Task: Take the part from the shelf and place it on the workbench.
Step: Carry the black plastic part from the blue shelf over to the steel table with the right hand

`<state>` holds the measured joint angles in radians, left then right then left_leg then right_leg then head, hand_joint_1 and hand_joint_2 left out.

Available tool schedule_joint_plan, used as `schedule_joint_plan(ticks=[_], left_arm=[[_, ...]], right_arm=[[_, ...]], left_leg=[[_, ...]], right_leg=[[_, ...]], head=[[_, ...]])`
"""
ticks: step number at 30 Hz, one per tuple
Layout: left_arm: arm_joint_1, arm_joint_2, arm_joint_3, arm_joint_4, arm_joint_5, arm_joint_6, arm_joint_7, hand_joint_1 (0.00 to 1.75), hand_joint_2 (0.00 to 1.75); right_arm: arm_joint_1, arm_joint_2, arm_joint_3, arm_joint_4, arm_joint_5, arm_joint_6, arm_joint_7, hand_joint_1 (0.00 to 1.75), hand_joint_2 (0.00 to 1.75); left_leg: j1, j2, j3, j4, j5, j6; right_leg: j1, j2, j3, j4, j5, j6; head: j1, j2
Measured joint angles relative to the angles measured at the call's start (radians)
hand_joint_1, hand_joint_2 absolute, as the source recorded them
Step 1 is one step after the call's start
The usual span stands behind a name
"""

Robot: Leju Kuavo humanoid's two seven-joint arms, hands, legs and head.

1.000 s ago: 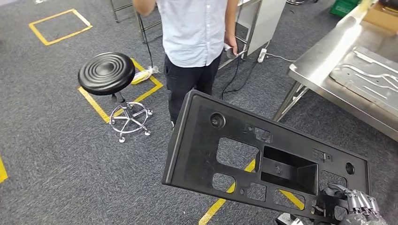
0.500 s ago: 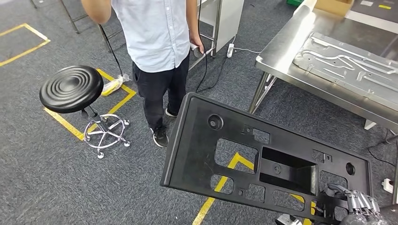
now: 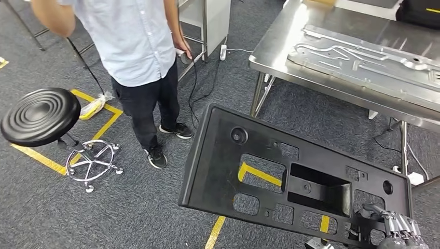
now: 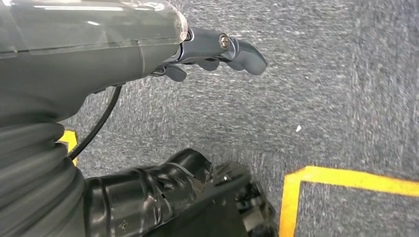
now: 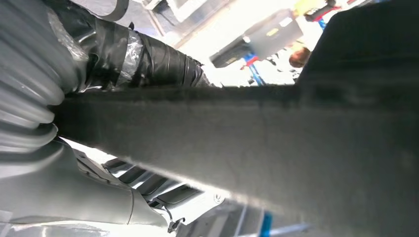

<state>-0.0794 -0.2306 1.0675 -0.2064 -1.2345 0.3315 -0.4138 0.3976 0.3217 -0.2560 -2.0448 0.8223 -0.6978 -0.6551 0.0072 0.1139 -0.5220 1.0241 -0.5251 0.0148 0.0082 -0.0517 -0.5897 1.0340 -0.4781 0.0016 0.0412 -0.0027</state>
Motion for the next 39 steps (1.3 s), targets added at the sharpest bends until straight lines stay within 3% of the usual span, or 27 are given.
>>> schedule_joint_plan(ticks=[1,3,5,6,7,8,9,11,13,15,16,18,20,22,23,24,25,27,30,33,36,37,38,39], left_arm=[[-0.001,0.0,0.0,0.0,0.0,0.0,0.0,0.0,1.75],[0.0,0.0,0.001,0.0,-0.001,0.0,-0.001,0.0,1.75],[0.002,0.0,0.001,0.0,-0.001,0.0,-0.002,0.0,1.75],[0.004,0.001,0.002,0.0,-0.001,0.0,-0.001,0.0,1.75],[0.006,0.001,0.002,0.0,-0.001,0.0,0.0,0.0,1.75],[0.007,0.001,0.003,0.0,-0.001,0.0,0.0,0.0,1.75],[0.007,0.001,0.003,0.0,-0.002,0.0,0.0,0.0,1.75],[0.007,0.002,0.004,0.0,-0.002,0.0,0.001,0.0,1.75],[0.005,0.002,0.004,0.0,-0.003,0.0,0.001,0.0,1.75],[0.002,0.002,0.005,0.0,-0.003,0.0,0.002,0.0,1.75],[0.001,0.002,0.005,0.0,-0.003,0.0,0.002,0.0,1.75],[0.002,0.002,0.005,0.0,-0.003,0.0,0.003,0.0,1.75],[0.004,0.002,0.005,0.0,-0.003,-0.001,0.003,0.0,1.75],[0.006,0.002,0.005,0.0,-0.003,-0.001,0.004,0.0,1.75],[0.006,0.002,0.005,0.0,-0.003,-0.001,0.004,0.0,1.75],[0.006,0.002,0.005,0.0,-0.003,-0.001,0.004,0.0,1.75],[0.005,0.002,0.005,0.0,-0.003,-0.001,0.004,0.0,1.75],[0.003,0.002,0.005,0.0,-0.004,-0.001,0.004,0.0,1.75],[-0.001,0.002,0.005,0.0,-0.004,-0.002,0.003,0.0,1.75],[-0.002,0.002,0.005,0.0,-0.005,-0.008,-0.001,0.0,1.75],[0.002,0.003,0.005,0.0,-0.007,-0.019,-0.006,0.0,1.75],[0.004,0.003,0.005,0.0,-0.007,-0.022,-0.007,0.0,1.75],[0.005,0.003,0.005,0.0,-0.007,-0.024,-0.008,0.0,1.75],[0.006,0.003,0.005,0.0,-0.007,-0.028,-0.009,0.0,1.75]], right_arm=[[0.001,0.0,0.0,0.0,0.0,0.0,0.0,1.75,1.75],[0.001,0.0,0.0,0.0,0.001,0.0,0.001,1.75,1.75],[-0.001,0.0,0.0,0.0,0.001,0.0,0.001,1.75,1.75],[-0.001,0.0,0.0,0.0,0.001,0.0,0.002,1.75,1.75],[-0.001,0.0,0.0,0.0,0.001,0.0,0.002,1.75,1.75],[-0.001,0.0,0.0,0.0,0.001,0.0,0.002,1.75,1.75],[-0.001,0.0,0.0,0.0,0.001,0.0,0.003,1.75,1.75],[-0.001,0.0,0.0,0.0,0.001,0.0,0.003,1.75,1.75],[-0.001,-0.001,0.0,0.0,0.001,0.0,0.003,1.75,1.75],[0.001,-0.001,0.0,0.0,0.001,0.0,0.003,1.75,1.75],[0.002,-0.001,0.0,0.0,0.001,0.0,0.003,1.75,1.75],[0.001,-0.002,0.0,0.0,0.001,0.0,0.003,1.75,1.75],[-0.002,-0.003,0.0,0.001,0.0,0.0,0.003,1.75,1.75],[-0.002,-0.004,0.0,0.001,0.0,0.0,0.004,1.75,1.75],[-0.001,-0.005,0.0,0.002,-0.001,0.0,0.005,1.75,1.75],[-0.001,-0.006,0.0,0.002,-0.002,0.0,0.007,1.75,1.75],[-0.002,-0.007,0.0,0.002,-0.002,0.0,0.008,1.75,1.75],[-0.002,-0.008,0.0,0.003,-0.003,0.0,0.01,1.75,1.75],[-0.001,-0.01,0.0,0.003,-0.008,0.0,0.017,1.75,1.75],[0.0,-0.012,0.0,0.004,-0.011,0.0,0.028,1.75,1.75],[-0.001,-0.016,0.006,0.008,-0.011,0.0,0.036,1.75,1.75],[-0.001,-0.017,0.008,0.01,-0.011,0.0,0.04,1.75,1.75],[-0.001,-0.019,0.011,0.013,-0.011,0.0,0.046,1.75,1.75],[-0.001,-0.023,0.014,0.015,-0.012,0.0,0.055,1.75,1.75]], left_leg=[[0.001,-0.01,0.002,0.003,-0.006,-0.006],[0.002,-0.058,-0.019,0.059,-0.043,-0.014],[0.004,-0.097,-0.078,0.182,-0.102,-0.017],[0.005,-0.102,-0.108,0.237,-0.119,-0.019],[0.005,-0.103,-0.126,0.265,-0.117,-0.02],[0.005,-0.105,-0.127,0.254,-0.094,-0.02],[0.005,-0.11,-0.11,0.208,-0.056,-0.019],[0.007,-0.148,-0.06,0.081,0.006,-0.013],[0.006,-0.178,-0.036,0.018,0.021,-0.005],[0.004,-0.168,-0.032,0.012,0.021,0.006],[0.005,-0.158,-0.029,0.007,0.025,0.013],[0.009,-0.137,-0.023,-0.004,0.031,0.025],[0.008,-0.114,-0.021,-0.007,0.031,0.029],[0.008,-0.091,-0.02,-0.007,0.027,0.029],[0.008,-0.083,-0.018,-0.007,0.025,0.028],[0.008,-0.076,-0.015,-0.007,0.022,0.026],[0.008,-0.071,-0.01,-0.007,0.019,0.023],[0.005,-0.065,-0.003,-0.007,0.013,0.014],[0.003,-0.06,0.004,-0.012,0.009,-0.002],[0.005,-0.075,-0.003,0.019,-0.02,-0.015],[0.006,-0.1,-0.092,0.199,-0.106,-0.019],[0.007,-0.103,-0.118,0.246,-0.117,-0.021],[0.007,-0.104,-0.129,0.258,-0.106,-0.021],[0.007,-0.104,-0.121,0.23,-0.076,-0.021]], right_leg=[[-0.004,0.012,0.003,-0.007,0.003,-0.004],[-0.013,0.033,0.011,-0.02,0.011,-0.014],[-0.012,0.056,0.011,-0.02,0.011,-0.019],[-0.011,0.07,0.011,-0.019,0.011,-0.02],[-0.011,0.084,0.011,-0.016,0.01,-0.02],[-0.011,0.099,0.011,-0.013,0.008,-0.02],[-0.011,0.114,0.012,-0.009,0.006,-0.019],[-0.012,0.138,0.01,0.002,0.0,-0.013],[-0.013,0.157,0.003,0.008,-0.002,-0.003],[-0.016,0.173,-0.002,0.006,0.001,0.011],[-0.016,0.166,-0.003,0.009,-0.001,0.016],[-0.015,0.118,-0.026,0.056,-0.03,0.026],[-0.017,0.071,-0.086,0.173,-0.091,0.035],[-0.023,0.062,-0.137,0.267,-0.12,0.042],[-0.025,0.06,-0.137,0.266,-0.106,0.044],[-0.026,0.057,-0.115,0.224,-0.075,0.044],[-0.027,0.052,-0.078,0.154,-0.038,0.041],[-0.021,0.041,-0.013,0.032,0.004,0.032],[-0.013,0.04,0.004,-0.005,0.004,0.017],[-0.022,0.045,0.018,-0.024,0.009,-0.001],[-0.019,0.049,0.024,-0.029,0.007,-0.013],[-0.017,0.052,0.025,-0.028,0.005,-0.015],[-0.016,0.056,0.026,-0.026,0.003,-0.016],[-0.016,0.06,0.028,-0.023,0.0,-0.015]], head=[[0.0,0.0],[-0.001,0.0],[-0.001,0.0],[-0.001,0.0],[-0.001,0.0],[-0.001,0.0],[-0.001,0.0],[-0.001,0.0],[-0.001,0.0],[-0.001,0.0],[-0.001,0.0],[0.001,0.0],[0.003,0.0],[0.003,0.0],[0.003,0.0],[0.003,0.0],[0.003,0.0],[0.003,0.0],[0.003,0.0],[0.002,0.0],[0.0,0.0],[0.0,0.0],[0.0,0.0],[0.0,0.0]])
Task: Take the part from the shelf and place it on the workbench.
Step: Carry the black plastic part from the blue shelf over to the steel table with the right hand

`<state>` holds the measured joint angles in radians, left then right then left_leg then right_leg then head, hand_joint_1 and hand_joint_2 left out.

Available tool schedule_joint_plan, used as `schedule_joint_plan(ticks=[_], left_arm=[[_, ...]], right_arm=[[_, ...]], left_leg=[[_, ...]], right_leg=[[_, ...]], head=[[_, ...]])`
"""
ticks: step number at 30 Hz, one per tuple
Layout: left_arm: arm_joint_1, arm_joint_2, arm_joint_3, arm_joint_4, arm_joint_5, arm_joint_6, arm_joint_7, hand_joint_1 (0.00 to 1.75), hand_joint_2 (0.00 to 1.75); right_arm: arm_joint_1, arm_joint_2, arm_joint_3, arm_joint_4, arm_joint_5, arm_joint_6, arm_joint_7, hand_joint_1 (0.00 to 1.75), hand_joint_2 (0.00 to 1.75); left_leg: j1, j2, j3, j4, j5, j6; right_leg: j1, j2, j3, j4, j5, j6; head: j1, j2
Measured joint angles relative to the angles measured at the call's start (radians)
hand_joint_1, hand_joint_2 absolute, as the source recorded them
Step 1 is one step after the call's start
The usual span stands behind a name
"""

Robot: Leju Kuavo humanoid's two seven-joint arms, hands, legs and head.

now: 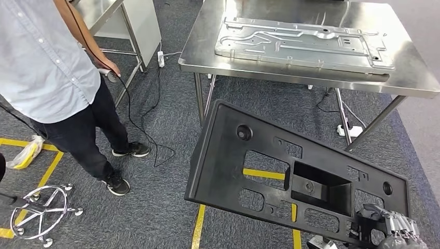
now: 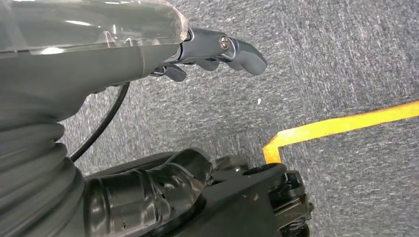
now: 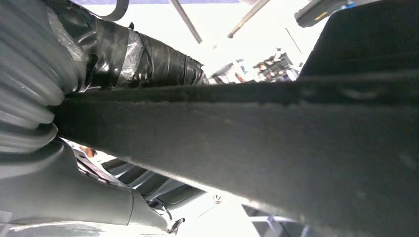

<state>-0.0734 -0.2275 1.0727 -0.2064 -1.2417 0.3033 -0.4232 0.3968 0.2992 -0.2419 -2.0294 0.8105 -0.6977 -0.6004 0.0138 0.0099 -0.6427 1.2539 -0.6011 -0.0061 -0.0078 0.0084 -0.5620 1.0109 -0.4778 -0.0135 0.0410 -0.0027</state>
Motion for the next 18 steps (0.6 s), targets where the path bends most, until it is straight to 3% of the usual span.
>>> schedule_joint_plan(ticks=[2,4,7,9,12,13,14,15,18], left_arm=[[0.0,0.001,0.0,0.0,0.001,-0.008,-0.001,0.0,1.75],[-0.001,0.002,0.0,0.0,0.003,-0.012,-0.002,0.0,1.75],[-0.002,0.002,0.0,0.0,0.004,-0.013,-0.003,0.0,1.75],[-0.002,0.002,0.0,0.0,0.004,-0.014,-0.003,0.0,1.75],[-0.003,0.002,0.0,0.0,0.004,-0.018,-0.003,0.0,1.75],[-0.002,0.002,0.0,0.0,0.004,-0.018,-0.003,0.0,1.75],[-0.002,0.002,0.0,0.0,0.004,-0.019,-0.003,0.0,1.75],[-0.002,0.002,0.0,0.0,0.004,-0.019,-0.003,0.0,1.75],[-0.002,0.002,0.0,0.0,0.003,-0.02,-0.003,0.0,1.75]], right_arm=[[0.0,-0.014,0.014,0.006,-0.005,0.0,0.026,1.75,1.75],[0.0,-0.033,0.037,0.011,-0.011,0.0,0.046,1.75,1.75],[-0.002,-0.051,0.063,0.016,0.008,0.0,0.058,1.75,1.75],[-0.003,-0.06,0.073,0.018,0.029,0.0,0.06,1.75,1.75],[-0.005,-0.07,0.087,0.023,0.036,0.0,0.06,1.75,1.75],[-0.005,-0.073,0.092,0.027,0.036,0.0,0.06,1.75,1.75],[-0.005,-0.078,0.098,0.03,0.037,0.0,0.061,1.75,1.75],[-0.005,-0.082,0.103,0.033,0.038,0.0,0.063,1.75,1.75],[-0.006,-0.095,0.118,0.037,0.042,0.0,0.064,1.75,1.75]], left_leg=[[0.0,-0.003,0.05,-0.123,0.072,0.004],[-0.003,-0.007,0.085,-0.207,0.101,0.012],[-0.006,-0.007,0.088,-0.222,0.102,0.027],[-0.003,-0.005,0.093,-0.232,0.108,0.04],[-0.001,0.0,0.095,-0.237,0.11,0.05],[-0.001,0.001,0.095,-0.236,0.109,0.05],[-0.002,0.001,0.096,-0.236,0.108,0.05],[-0.002,0.001,0.098,-0.236,0.106,0.05],[-0.003,0.001,0.107,-0.235,0.099,0.041]], right_leg=[[0.0,0.007,0.002,0.01,-0.008,0.005],[0.002,0.012,-0.002,0.022,-0.016,0.015],[0.002,0.013,-0.006,0.025,-0.017,0.029],[0.0,0.008,-0.017,0.054,-0.039,0.039],[-0.006,0.002,-0.096,0.215,-0.117,0.054],[-0.008,0.001,-0.123,0.264,-0.13,0.057],[-0.009,0.001,-0.135,0.283,-0.126,0.059],[-0.011,-0.001,-0.13,0.265,-0.103,0.06],[-0.011,-0.009,-0.046,0.082,-0.011,0.052]], head=[[0.0,0.0],[0.001,0.0],[0.001,0.0],[0.002,0.0],[0.002,0.0],[0.002,0.0],[0.002,0.0],[0.002,0.0],[0.002,0.0]])
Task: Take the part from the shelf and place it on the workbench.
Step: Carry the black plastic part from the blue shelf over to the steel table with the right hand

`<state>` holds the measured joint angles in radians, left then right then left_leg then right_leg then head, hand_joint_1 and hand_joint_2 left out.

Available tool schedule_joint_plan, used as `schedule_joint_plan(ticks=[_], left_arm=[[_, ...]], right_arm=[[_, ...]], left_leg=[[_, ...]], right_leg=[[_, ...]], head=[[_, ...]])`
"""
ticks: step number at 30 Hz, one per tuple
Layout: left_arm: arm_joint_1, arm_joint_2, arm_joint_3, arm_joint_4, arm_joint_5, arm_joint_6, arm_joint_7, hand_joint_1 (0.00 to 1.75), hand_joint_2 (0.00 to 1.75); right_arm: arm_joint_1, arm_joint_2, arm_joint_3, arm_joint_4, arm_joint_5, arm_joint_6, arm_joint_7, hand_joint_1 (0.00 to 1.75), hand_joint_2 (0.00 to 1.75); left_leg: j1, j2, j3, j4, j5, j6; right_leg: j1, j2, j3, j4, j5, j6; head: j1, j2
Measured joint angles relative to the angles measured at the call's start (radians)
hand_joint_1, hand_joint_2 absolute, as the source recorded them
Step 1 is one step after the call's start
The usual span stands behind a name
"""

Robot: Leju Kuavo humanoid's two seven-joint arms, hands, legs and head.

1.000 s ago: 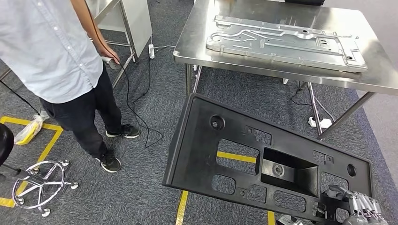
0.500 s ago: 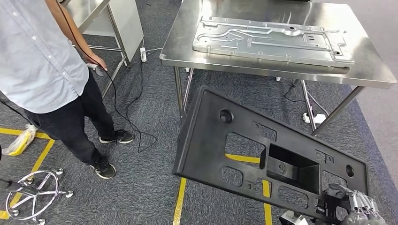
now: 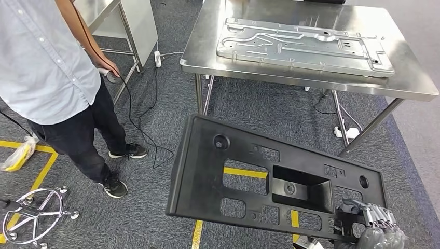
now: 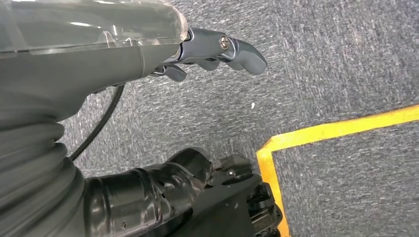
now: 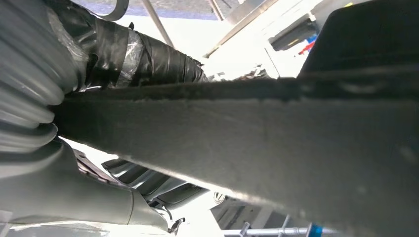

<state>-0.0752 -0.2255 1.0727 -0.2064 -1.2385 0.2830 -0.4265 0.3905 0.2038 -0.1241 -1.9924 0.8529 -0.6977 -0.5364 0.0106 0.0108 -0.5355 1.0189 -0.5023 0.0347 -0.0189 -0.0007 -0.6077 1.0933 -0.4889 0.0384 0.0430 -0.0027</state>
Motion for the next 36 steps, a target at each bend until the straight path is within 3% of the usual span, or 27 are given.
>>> schedule_joint_plan(ticks=[2,6,7,9,11,12,13,15,16,21,23,25,26,27,28,30,31,33,36], left_arm=[[0.0,0.0,0.0,0.0,0.0,0.0,0.0,0.0,1.75],[-0.002,0.0,0.0,0.0,0.0,0.0,0.0,0.0,1.75],[-0.002,0.0,0.0,0.0,0.0,0.0,0.0,0.0,1.75],[-0.001,0.0,0.0,0.0,0.0,-0.001,0.0,0.0,1.75],[0.002,0.0,0.0,0.0,0.0,-0.002,0.0,0.0,1.75],[0.002,0.0,0.0,0.0,0.0,-0.004,0.0,0.0,1.75],[0.002,0.0,0.0,0.0,0.0,-0.005,0.0,0.0,1.75],[0.002,0.001,0.0,0.0,-0.001,-0.006,0.0,0.0,1.75],[0.001,0.001,0.0,0.0,-0.002,-0.006,0.0,0.0,1.75],[0.003,0.001,0.0,0.0,-0.009,-0.005,-0.001,0.0,1.75],[0.002,0.0,0.0,0.0,-0.01,-0.005,0.0,0.0,1.75],[0.001,0.0,0.0,0.0,-0.011,-0.005,0.0,0.0,1.75],[0.002,0.0,0.0,0.0,-0.011,-0.005,0.0,0.0,1.75],[0.002,0.0,0.0,0.0,-0.011,-0.005,0.0,0.0,1.75],[0.003,0.0,0.0,0.0,-0.011,-0.004,0.001,0.0,1.75],[0.003,0.0,0.0,0.0,-0.011,-0.004,0.001,0.0,1.75],[0.003,0.0,0.0,0.0,-0.011,-0.004,0.001,0.0,1.75],[0.002,0.0,0.0,0.0,-0.011,-0.004,0.001,0.0,1.75],[0.0,0.0,0.0,0.0,-0.012,-0.004,0.002,0.0,1.75]], right_arm=[[-0.001,-0.004,0.007,0.001,0.002,0.0,0.0,1.75,1.75],[-0.001,-0.008,0.012,0.001,0.002,0.0,0.002,1.75,1.75],[-0.001,-0.008,0.014,0.001,0.003,0.0,0.002,1.75,1.75],[-0.002,-0.009,0.02,0.002,0.014,0.0,0.007,1.75,1.75],[-0.001,-0.011,0.025,0.003,0.029,0.0,0.012,1.75,1.75],[-0.001,-0.012,0.026,0.003,0.035,0.0,0.013,1.75,1.75],[-0.001,-0.013,0.027,0.003,0.038,0.0,0.012,1.75,1.75],[-0.001,-0.013,0.028,0.004,0.035,0.0,0.005,1.75,1.75],[-0.001,-0.013,0.028,0.003,0.03,0.0,-0.002,1.75,1.75],[-0.002,0.002,0.024,-0.004,-0.003,0.0,-0.049,1.75,1.75],[-0.003,0.01,0.016,-0.009,-0.013,0.0,-0.065,1.75,1.75],[-0.003,0.019,0.006,-0.011,-0.021,0.0,-0.076,1.75,1.75],[-0.003,0.022,0.0,-0.011,-0.023,0.0,-0.08,1.75,1.75],[-0.003,0.026,-0.004,-0.011,-0.025,0.0,-0.082,1.75,1.75],[-0.003,0.029,-0.009,-0.011,-0.026,0.0,-0.083,1.75,1.75],[-0.004,0.033,-0.016,-0.013,-0.027,0.0,-0.083,1.75,1.75],[-0.005,0.035,-0.018,-0.014,-0.027,0.0,-0.083,1.75,1.75],[-0.005,0.039,-0.021,-0.017,-0.029,0.0,-0.084,1.75,1.75],[-0.005,0.046,-0.027,-0.02,-0.033,0.0,-0.087,1.75,1.75]], left_leg=[[-0.002,0.0,0.001,-0.001,-0.003,-0.011],[-0.001,0.001,0.0,0.016,-0.023,-0.034],[-0.001,0.0,-0.016,0.053,-0.046,-0.037],[0.0,-0.002,-0.078,0.178,-0.107,-0.041],[0.0,-0.002,-0.128,0.271,-0.129,-0.042],[0.0,-0.002,-0.13,0.267,-0.11,-0.041],[0.0,-0.002,-0.114,0.224,-0.076,-0.039],[-0.001,-0.004,-0.058,0.094,-0.011,-0.032],[-0.003,-0.006,-0.038,0.048,0.004,-0.029],[-0.004,-0.005,-0.019,0.005,0.01,-0.004],[0.0,-0.003,-0.013,-0.002,0.012,0.005],[0.0,-0.001,-0.011,-0.003,0.009,0.009],[0.0,0.0,-0.009,-0.003,0.007,0.009],[0.0,0.0,-0.007,-0.003,0.005,0.009],[0.001,0.0,-0.002,-0.003,0.002,0.008],[0.0,-0.001,0.01,-0.003,-0.008,0.001],[-0.001,-0.001,0.013,-0.002,-0.013,-0.004],[-0.004,-0.001,0.016,-0.004,-0.019,-0.016],[-0.003,0.001,0.025,-0.007,-0.03,-0.032]], right_leg=[[0.006,-0.002,0.025,-0.057,0.009,-0.009],[0.005,0.003,0.033,-0.072,0.011,-0.034],[0.004,0.002,0.037,-0.077,0.013,-0.04],[0.007,0.001,0.038,-0.078,0.011,-0.049],[0.011,0.003,0.038,-0.075,0.008,-0.053],[0.012,0.004,0.039,-0.073,0.006,-0.054],[0.013,0.006,0.041,-0.07,0.003,-0.053],[0.016,0.009,0.043,-0.062,-0.004,-0.048],[0.017,0.01,0.043,-0.059,-0.007,-0.044],[0.015,0.011,0.04,-0.048,-0.017,-0.019],[0.012,0.009,0.007,0.025,-0.06,-0.008],[0.008,0.008,-0.063,0.157,-0.115,0.001],[0.005,0.007,-0.092,0.205,-0.126,0.004],[0.003,0.007,-0.104,0.219,-0.116,0.005],[0.001,0.006,-0.095,0.191,-0.087,0.006],[-0.002,0.003,-0.036,0.061,-0.012,0.003],[0.0,0.001,-0.009,0.001,0.01,-0.001],[0.007,-0.001,0.012,-0.049,0.013,-0.012],[0.007,0.003,0.02,-0.06,0.009,-0.029]], head=[[0.0,0.0],[-0.002,0.0],[-0.002,0.0],[-0.002,0.0],[-0.002,0.0],[-0.003,0.0],[-0.003,0.0],[-0.002,0.0],[-0.002,0.0],[-0.001,0.0],[0.0,0.0],[0.0,0.0],[0.0,0.0],[0.0,0.0],[0.0,0.0],[0.0,0.0],[0.0,0.0],[0.0,0.0],[0.0,0.0]])
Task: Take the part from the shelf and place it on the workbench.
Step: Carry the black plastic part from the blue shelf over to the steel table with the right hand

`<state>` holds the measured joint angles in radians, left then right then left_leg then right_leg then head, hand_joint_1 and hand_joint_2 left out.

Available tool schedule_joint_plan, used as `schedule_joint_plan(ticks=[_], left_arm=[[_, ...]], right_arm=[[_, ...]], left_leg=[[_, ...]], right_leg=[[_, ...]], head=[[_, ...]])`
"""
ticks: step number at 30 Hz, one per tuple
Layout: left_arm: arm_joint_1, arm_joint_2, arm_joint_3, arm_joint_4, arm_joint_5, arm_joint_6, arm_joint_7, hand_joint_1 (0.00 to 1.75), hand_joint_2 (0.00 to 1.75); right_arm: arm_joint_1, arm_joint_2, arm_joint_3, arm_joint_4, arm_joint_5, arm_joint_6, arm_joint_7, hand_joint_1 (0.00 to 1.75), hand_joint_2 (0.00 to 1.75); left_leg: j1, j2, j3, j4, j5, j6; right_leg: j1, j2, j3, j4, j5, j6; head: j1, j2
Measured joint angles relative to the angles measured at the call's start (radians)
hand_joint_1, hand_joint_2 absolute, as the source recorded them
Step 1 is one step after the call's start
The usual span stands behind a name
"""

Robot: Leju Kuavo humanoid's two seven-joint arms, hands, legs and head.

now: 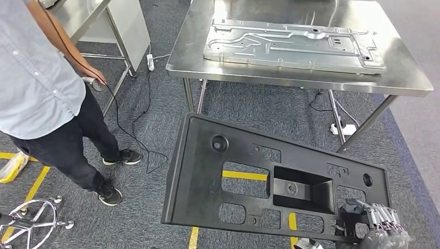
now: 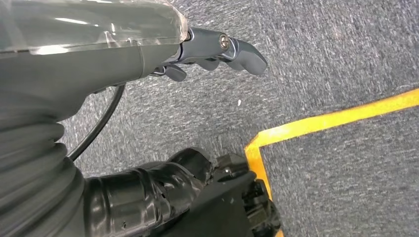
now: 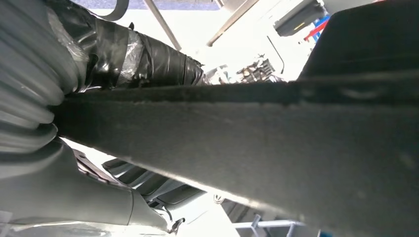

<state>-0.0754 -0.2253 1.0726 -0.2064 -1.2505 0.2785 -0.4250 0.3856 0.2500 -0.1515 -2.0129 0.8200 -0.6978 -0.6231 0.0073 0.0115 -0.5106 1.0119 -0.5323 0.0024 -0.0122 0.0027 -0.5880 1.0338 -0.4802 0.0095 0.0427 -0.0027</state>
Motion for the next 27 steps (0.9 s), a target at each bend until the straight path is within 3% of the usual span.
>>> schedule_joint_plan(ticks=[2,4,5,6,7,8,9,11,13,16,18,20,21,22,24,25,27], left_arm=[[-0.001,0.0,0.0,0.0,-0.002,0.0,0.0,0.0,1.75],[0.0,0.0,0.0,0.0,-0.005,-0.001,0.0,0.0,1.75],[0.002,0.0,0.0,0.0,-0.007,-0.001,0.0,0.0,1.75],[0.004,0.0,0.0,0.0,-0.009,-0.002,0.0,0.0,1.75],[0.005,0.0,0.0,0.0,-0.011,-0.002,0.0,0.0,1.75],[0.006,0.0,0.0,0.0,-0.013,-0.002,0.0,0.0,1.75],[0.006,0.0,0.0,0.0,-0.015,-0.003,0.0,0.0,1.75],[0.004,0.001,-0.001,0.0,-0.018,-0.004,0.001,0.0,1.75],[0.002,0.002,-0.001,0.0,-0.019,-0.005,0.001,0.0,1.75],[0.004,0.002,-0.001,0.0,-0.021,-0.004,0.002,0.0,1.75],[0.003,0.001,-0.002,0.0,-0.023,-0.003,0.002,0.0,1.75],[0.0,0.0,-0.004,0.0,-0.027,-0.003,0.002,0.0,1.75],[0.0,0.0,-0.004,0.0,-0.029,-0.003,0.001,0.0,1.75],[0.001,0.0,-0.005,0.0,-0.03,-0.003,0.001,0.0,1.75],[0.002,0.0,-0.007,0.0,-0.032,-0.003,0.0,0.0,1.75],[0.003,-0.001,-0.008,0.0,-0.033,-0.004,-0.001,0.0,1.75],[0.001,-0.002,-0.011,0.0,-0.033,-0.004,-0.004,0.0,1.75]], right_arm=[[-0.002,0.006,-0.006,-0.004,-0.001,0.0,-0.004,1.75,1.75],[-0.004,0.008,-0.014,-0.006,-0.002,0.0,-0.008,1.75,1.75],[-0.005,0.008,-0.019,-0.007,-0.001,0.0,-0.009,1.75,1.75],[-0.007,0.009,-0.024,-0.008,0.0,0.0,-0.011,1.75,1.75],[-0.008,0.009,-0.028,-0.01,0.002,0.0,-0.013,1.75,1.75],[-0.01,0.009,-0.032,-0.013,0.005,0.0,-0.014,1.75,1.75],[-0.012,0.009,-0.036,-0.016,0.009,0.0,-0.014,1.75,1.75],[-0.019,0.009,-0.041,-0.022,0.017,0.0,-0.014,1.75,1.75],[-0.024,0.009,-0.045,-0.028,0.023,0.0,-0.011,1.75,1.75],[-0.032,0.008,-0.05,-0.035,0.027,0.0,-0.004,1.75,1.75],[-0.042,0.005,-0.054,-0.037,0.027,0.0,0.006,1.75,1.75],[-0.048,-0.001,-0.058,-0.037,0.026,0.0,0.023,1.75,1.75],[-0.049,-0.006,-0.06,-0.036,0.026,0.0,0.031,1.75,1.75],[-0.049,-0.011,-0.062,-0.034,0.026,0.0,0.038,1.75,1.75],[-0.05,-0.019,-0.064,-0.029,0.029,0.0,0.05,1.75,1.75],[-0.05,-0.023,-0.065,-0.026,0.031,0.0,0.054,1.75,1.75],[-0.049,-0.027,-0.066,-0.022,0.036,0.0,0.059,1.75,1.75]], left_leg=[[0.001,-0.001,-0.023,0.064,-0.039,-0.006],[0.003,-0.002,-0.094,0.2,-0.096,-0.007],[0.003,-0.002,-0.13,0.259,-0.111,-0.007],[0.003,-0.002,-0.153,0.287,-0.106,-0.006],[0.003,-0.003,-0.158,0.277,-0.079,-0.004],[0.003,-0.003,-0.145,0.228,-0.036,-0.001],[0.002,-0.003,-0.12,0.159,0.009,0.005],[-0.004,-0.004,-0.077,0.053,0.054,0.016],[-0.011,-0.004,-0.064,0.022,0.05,0.024],[-0.007,-0.005,-0.042,0.001,0.05,0.037],[-0.004,-0.005,-0.025,-0.008,0.048,0.045],[-0.003,-0.005,-0.016,-0.009,0.04,0.049],[-0.003,-0.005,-0.01,-0.009,0.034,0.049],[-0.002,-0.006,-0.001,-0.008,0.027,0.047],[0.001,-0.007,0.021,-0.008,0.01,0.041],[0.002,-0.007,0.031,-0.009,0.001,0.036],[0.003,-0.007,0.039,-0.009,-0.012,0.025]], right_leg=[[-0.002,0.0,0.013,-0.009,-0.003,-0.013],[0.002,-0.002,0.021,-0.011,-0.01,-0.025],[0.005,-0.001,0.025,-0.01,-0.014,-0.029],[0.008,0.0,0.031,-0.01,-0.019,-0.031],[0.01,0.003,0.038,-0.01,-0.024,-0.031],[0.011,0.005,0.047,-0.01,-0.03,-0.031],[0.012,0.007,0.056,-0.01,-0.037,-0.029],[0.015,0.008,0.067,-0.01,-0.05,-0.022],[0.013,0.009,0.072,-0.01,-0.053,-0.01],[0.01,0.008,0.073,0.015,-0.059,0.005],[0.005,0.006,0.028,0.099,-0.095,0.015],[0.0,0.005,-0.048,0.213,-0.135,0.026],[-0.004,0.005,-0.078,0.244,-0.137,0.032],[-0.007,0.004,-0.093,0.242,-0.12,0.037],[-0.014,0.001,-0.075,0.146,-0.034,0.042],[-0.014,-0.001,-0.059,0.09,0.003,0.041],[-0.007,-0.006,-0.044,0.02,0.033,0.029]], head=[[-0.001,0.0],[-0.001,0.0],[-0.001,0.0],[-0.001,0.0],[-0.001,0.0],[-0.001,0.0],[-0.001,0.0],[0.0,0.0],[0.0,0.0],[0.001,0.0],[0.002,0.0],[0.002,0.0],[0.002,0.0],[0.002,0.0],[0.002,0.0],[0.002,0.0],[0.003,0.0]])
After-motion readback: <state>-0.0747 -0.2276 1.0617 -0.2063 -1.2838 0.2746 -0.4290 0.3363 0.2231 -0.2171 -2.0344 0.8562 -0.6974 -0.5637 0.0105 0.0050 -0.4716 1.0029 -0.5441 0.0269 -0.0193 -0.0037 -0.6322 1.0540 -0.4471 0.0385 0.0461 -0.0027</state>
